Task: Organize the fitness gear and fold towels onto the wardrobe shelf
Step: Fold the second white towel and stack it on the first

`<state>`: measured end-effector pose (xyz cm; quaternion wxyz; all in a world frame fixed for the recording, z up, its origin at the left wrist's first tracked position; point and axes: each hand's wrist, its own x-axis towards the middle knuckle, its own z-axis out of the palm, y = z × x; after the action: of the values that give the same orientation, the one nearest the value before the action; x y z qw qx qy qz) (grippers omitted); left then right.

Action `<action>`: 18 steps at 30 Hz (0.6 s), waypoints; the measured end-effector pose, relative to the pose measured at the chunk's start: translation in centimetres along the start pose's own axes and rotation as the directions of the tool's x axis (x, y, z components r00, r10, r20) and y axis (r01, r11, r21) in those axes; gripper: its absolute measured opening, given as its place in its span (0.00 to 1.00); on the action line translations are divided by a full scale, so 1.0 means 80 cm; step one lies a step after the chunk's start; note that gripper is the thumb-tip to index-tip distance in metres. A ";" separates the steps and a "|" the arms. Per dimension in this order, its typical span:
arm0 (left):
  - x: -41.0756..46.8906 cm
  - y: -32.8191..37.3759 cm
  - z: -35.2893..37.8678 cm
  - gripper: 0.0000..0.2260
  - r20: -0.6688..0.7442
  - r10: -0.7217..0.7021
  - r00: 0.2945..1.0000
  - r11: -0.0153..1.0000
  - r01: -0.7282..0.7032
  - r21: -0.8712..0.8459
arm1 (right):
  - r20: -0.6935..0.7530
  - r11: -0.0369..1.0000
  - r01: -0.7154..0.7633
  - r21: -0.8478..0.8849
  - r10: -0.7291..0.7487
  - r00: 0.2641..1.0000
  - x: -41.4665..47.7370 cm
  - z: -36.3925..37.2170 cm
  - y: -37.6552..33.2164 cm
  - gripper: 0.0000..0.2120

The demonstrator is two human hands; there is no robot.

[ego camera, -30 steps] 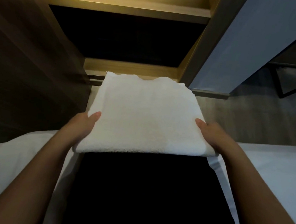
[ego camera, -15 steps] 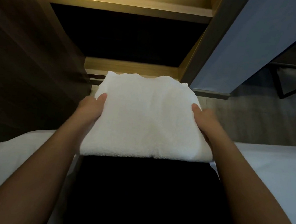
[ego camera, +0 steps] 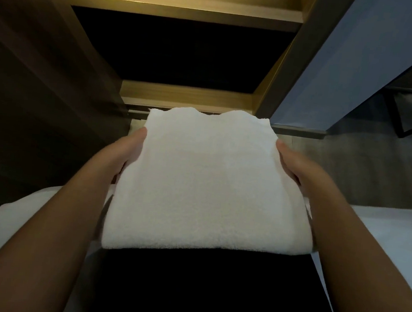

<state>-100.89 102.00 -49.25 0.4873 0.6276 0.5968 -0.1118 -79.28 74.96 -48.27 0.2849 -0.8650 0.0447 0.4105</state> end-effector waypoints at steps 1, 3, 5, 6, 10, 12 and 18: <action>0.002 0.008 0.003 0.26 -0.008 0.017 1.000 0.998 -0.018 -0.052 | -0.018 1.000 0.000 0.024 0.000 1.000 0.007 0.003 -0.009 0.34; 0.003 0.018 0.012 0.26 -0.040 0.005 0.999 0.998 -0.007 -0.055 | -0.059 0.999 0.028 0.035 -0.026 0.998 0.019 0.012 -0.021 0.32; 0.007 0.023 0.021 0.29 -0.125 0.028 0.992 0.999 -0.024 0.033 | -0.093 0.998 0.056 0.028 -0.053 0.994 0.024 0.020 -0.022 0.33; 0.007 0.025 0.021 0.29 -0.165 0.052 0.985 0.996 -0.039 0.081 | -0.110 0.998 0.067 0.017 -0.065 0.992 0.025 0.021 -0.018 0.33; 0.018 0.002 0.017 0.30 -0.129 -0.044 0.991 0.991 0.059 0.119 | -0.079 0.998 0.040 -0.057 -0.044 0.996 0.029 0.009 0.014 0.32; 0.021 -0.005 0.016 0.30 -0.095 -0.054 0.994 0.990 0.066 0.121 | -0.063 0.997 0.033 -0.069 -0.037 0.997 0.030 0.007 0.020 0.32; 0.025 0.015 0.009 0.30 0.051 -0.115 0.992 0.992 0.117 -0.037 | 0.038 0.998 -0.032 0.057 0.030 0.999 0.037 0.003 -0.005 0.35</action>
<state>-98.96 102.98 -50.50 0.5066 0.5793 0.6223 -0.1432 -77.38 75.89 -50.35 0.3039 -0.8480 0.0647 0.4295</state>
